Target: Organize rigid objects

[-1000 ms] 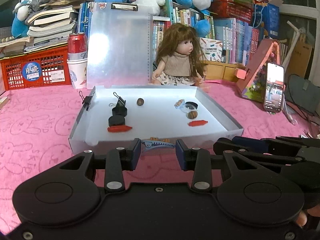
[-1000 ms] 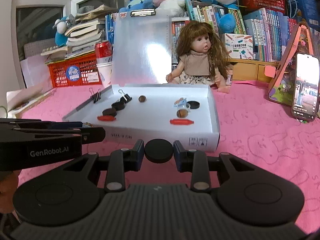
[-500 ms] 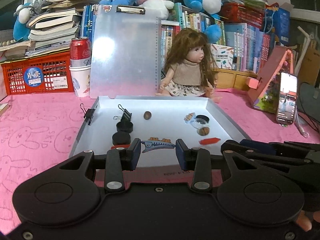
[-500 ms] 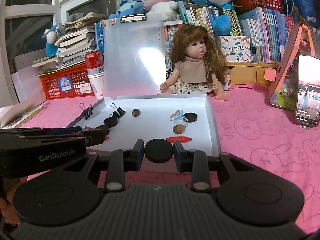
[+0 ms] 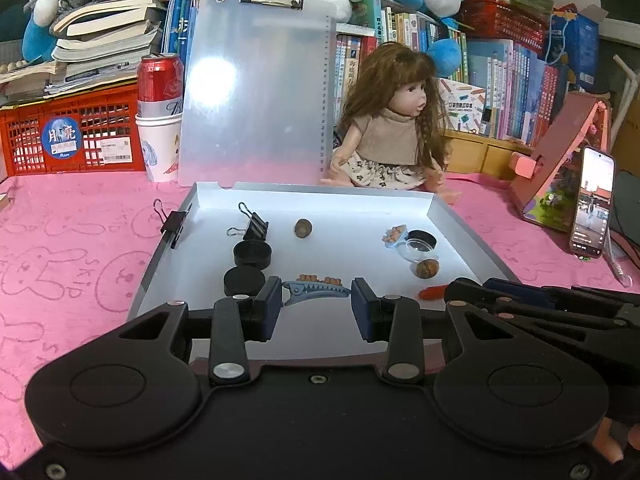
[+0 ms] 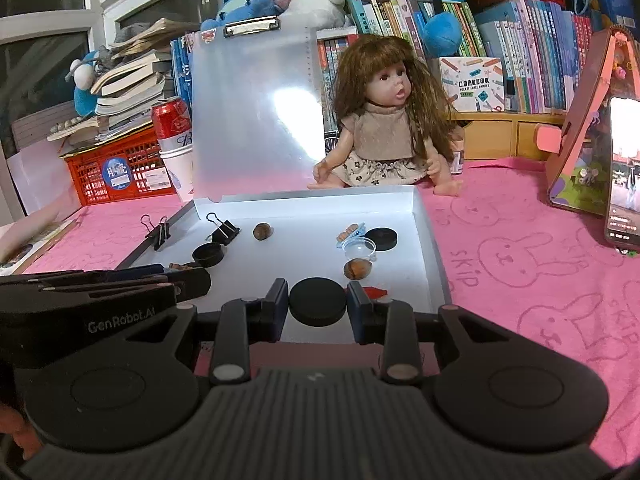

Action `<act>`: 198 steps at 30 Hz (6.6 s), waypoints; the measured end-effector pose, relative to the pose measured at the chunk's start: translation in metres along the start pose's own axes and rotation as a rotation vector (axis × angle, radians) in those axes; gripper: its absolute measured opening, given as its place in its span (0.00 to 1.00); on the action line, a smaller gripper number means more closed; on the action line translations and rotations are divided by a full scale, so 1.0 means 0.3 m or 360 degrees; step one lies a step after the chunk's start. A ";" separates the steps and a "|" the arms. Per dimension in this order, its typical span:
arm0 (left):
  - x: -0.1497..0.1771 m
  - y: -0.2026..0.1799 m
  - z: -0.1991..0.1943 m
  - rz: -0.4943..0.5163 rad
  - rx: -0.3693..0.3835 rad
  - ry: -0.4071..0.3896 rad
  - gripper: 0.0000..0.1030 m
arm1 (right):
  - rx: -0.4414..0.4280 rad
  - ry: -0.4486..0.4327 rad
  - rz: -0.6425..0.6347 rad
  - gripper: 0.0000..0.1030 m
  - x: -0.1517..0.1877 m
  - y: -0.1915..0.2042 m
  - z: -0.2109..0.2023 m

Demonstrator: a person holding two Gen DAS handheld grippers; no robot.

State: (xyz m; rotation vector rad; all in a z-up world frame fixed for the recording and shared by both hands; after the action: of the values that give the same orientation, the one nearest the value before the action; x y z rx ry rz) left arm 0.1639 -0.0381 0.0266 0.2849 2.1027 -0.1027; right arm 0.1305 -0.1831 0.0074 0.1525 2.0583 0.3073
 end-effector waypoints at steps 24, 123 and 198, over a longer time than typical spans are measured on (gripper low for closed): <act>0.001 0.004 0.083 0.0009 0.0004 0.0037 0.35 | 0.0036 0.0058 0.0078 0.36 -0.028 -0.030 0.090; -0.098 -0.021 0.353 0.0092 -0.0084 0.0226 0.36 | 0.0124 0.0346 0.0174 0.36 -0.159 -0.041 0.379; -0.057 0.026 0.001 0.0096 -0.0009 0.0090 0.81 | 0.0137 -0.0024 0.0061 1.00 -0.199 -0.022 0.043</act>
State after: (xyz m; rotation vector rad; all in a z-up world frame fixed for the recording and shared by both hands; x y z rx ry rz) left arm 0.1746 -0.0332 0.0412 0.3513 2.1482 -0.0531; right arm 0.1708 -0.2014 0.0500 0.2465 2.0564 0.2403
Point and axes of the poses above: each gripper's, at about its wrist camera, not at the fingertips, and z roughly the way its jaws point, y to its left, x to its underside, the point moved 1 cm from there along z, roughly the way its jaws point, and after that the axes turned 10 degrees about z, right-handed, at the moved point
